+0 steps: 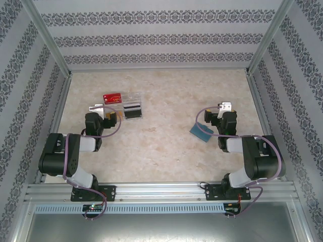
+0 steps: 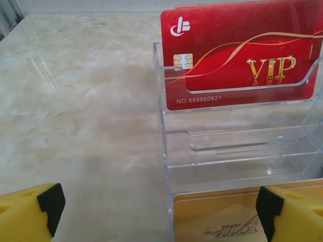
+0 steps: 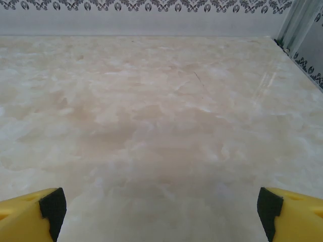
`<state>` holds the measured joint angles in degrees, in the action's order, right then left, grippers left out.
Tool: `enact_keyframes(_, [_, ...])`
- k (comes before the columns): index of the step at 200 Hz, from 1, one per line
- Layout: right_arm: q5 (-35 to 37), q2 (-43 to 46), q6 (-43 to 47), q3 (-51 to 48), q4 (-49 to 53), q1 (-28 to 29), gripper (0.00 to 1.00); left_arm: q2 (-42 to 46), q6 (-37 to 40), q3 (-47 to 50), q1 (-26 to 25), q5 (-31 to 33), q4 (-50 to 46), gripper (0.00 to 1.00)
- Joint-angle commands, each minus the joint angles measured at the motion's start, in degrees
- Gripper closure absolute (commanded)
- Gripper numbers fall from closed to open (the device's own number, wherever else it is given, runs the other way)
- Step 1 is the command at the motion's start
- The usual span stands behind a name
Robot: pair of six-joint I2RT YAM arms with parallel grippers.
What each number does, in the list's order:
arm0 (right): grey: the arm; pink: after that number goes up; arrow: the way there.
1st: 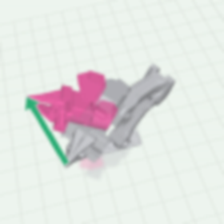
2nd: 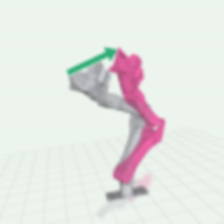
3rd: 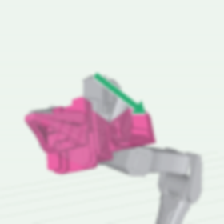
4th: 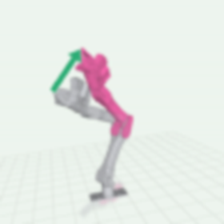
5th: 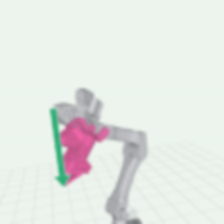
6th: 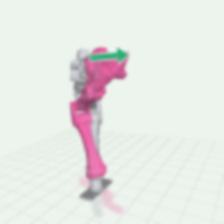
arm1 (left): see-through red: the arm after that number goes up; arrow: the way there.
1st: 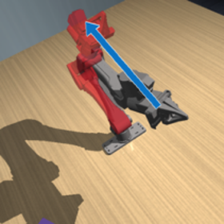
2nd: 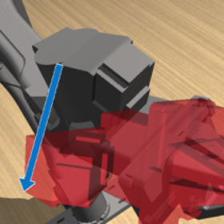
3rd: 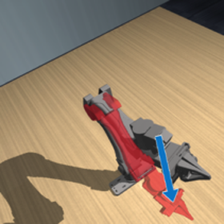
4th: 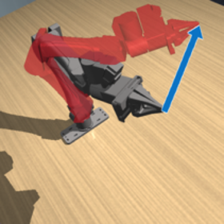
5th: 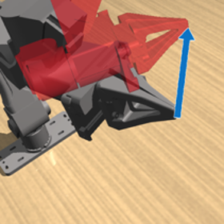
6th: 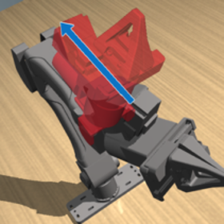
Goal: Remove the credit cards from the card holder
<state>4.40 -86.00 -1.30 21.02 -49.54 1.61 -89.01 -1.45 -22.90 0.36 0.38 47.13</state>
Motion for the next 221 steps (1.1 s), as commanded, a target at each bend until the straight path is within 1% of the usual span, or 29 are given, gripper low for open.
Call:
enact_keyframes(1, [-0.98,-0.39,-0.25,1.25,-0.92,-0.38,0.02,-0.39,1.11,-0.95,-0.34,-0.73,0.05,0.01])
enact_keyframes(153, [-0.98,-0.25,-0.29,1.13,-1.09,-0.38,0.02,-0.40,1.02,-1.10,-0.34,-0.73,-0.09,0.01])
enact_keyframes(195, [-2.17,-0.12,-0.45,1.14,-1.12,-0.82,0.02,-0.15,1.10,-0.83,-0.28,-0.66,0.35,0.01])
enact_keyframes(210, [-4.69,0.60,0.66,1.73,0.38,-0.86,0.02,1.31,0.88,-1.42,-0.29,-0.24,-1.96,0.01])
enact_keyframes(221, [-3.96,1.95,0.86,1.96,1.50,-0.54,0.02,3.68,0.68,-1.81,-0.29,0.42,-4.75,0.01])
